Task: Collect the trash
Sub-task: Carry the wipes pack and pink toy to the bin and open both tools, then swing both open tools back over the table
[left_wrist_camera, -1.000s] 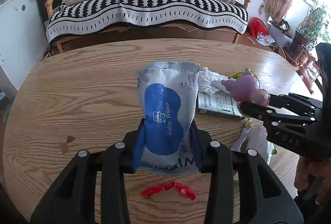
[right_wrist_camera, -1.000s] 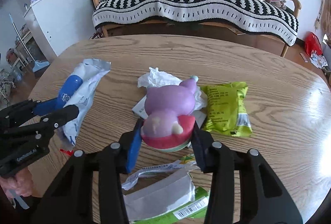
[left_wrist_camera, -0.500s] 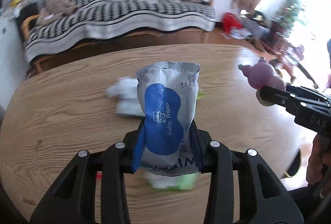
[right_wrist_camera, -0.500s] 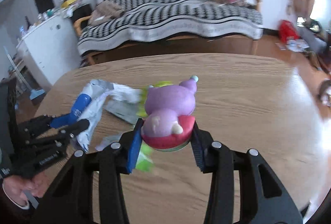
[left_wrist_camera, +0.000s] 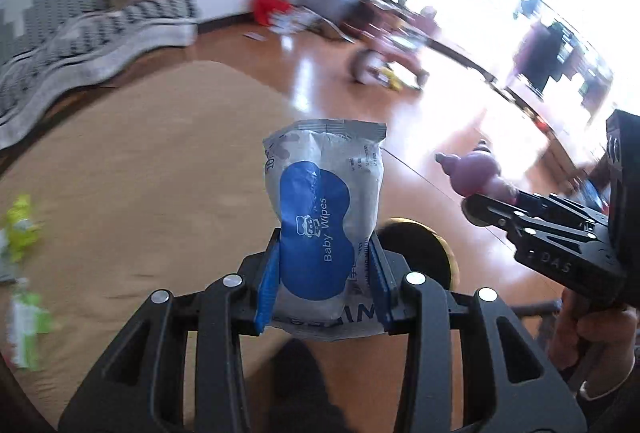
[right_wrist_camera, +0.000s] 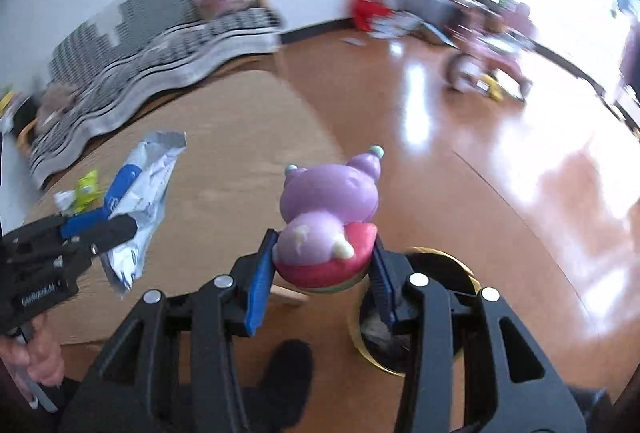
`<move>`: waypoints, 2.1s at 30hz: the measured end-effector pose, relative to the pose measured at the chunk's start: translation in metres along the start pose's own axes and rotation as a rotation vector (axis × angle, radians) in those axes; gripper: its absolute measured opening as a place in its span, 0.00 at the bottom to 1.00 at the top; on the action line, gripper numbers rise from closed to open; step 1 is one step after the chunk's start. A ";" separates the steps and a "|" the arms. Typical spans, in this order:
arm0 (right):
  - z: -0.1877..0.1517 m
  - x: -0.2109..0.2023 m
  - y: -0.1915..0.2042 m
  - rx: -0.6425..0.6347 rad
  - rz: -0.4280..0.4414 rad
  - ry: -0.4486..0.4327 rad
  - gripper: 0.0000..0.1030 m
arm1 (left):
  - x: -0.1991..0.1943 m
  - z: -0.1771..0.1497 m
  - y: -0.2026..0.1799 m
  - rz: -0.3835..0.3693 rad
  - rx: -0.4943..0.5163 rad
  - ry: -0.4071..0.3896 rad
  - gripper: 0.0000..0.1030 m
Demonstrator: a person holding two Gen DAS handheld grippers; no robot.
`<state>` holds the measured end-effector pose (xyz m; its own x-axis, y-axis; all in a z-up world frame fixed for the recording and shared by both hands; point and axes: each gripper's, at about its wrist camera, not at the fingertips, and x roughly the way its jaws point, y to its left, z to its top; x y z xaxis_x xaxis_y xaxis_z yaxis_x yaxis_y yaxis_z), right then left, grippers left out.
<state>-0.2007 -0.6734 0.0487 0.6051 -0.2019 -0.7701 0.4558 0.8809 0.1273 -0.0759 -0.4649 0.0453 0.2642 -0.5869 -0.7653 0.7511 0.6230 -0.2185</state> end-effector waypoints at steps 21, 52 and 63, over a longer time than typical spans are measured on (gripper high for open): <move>-0.090 0.072 -0.155 0.259 -0.067 0.172 0.43 | 0.181 -0.054 -0.105 -0.046 0.085 0.319 0.37; 0.014 0.026 -0.024 0.130 0.050 -0.033 0.82 | 0.030 0.009 0.017 0.029 -0.092 0.040 0.86; 0.042 0.072 0.293 -0.226 0.353 0.024 0.85 | -0.151 -0.067 0.266 0.386 -0.343 -0.113 0.87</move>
<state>0.0038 -0.4479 0.0572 0.6816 0.1367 -0.7188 0.0673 0.9665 0.2476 0.0440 -0.1758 0.0625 0.5600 -0.3215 -0.7636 0.3502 0.9271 -0.1335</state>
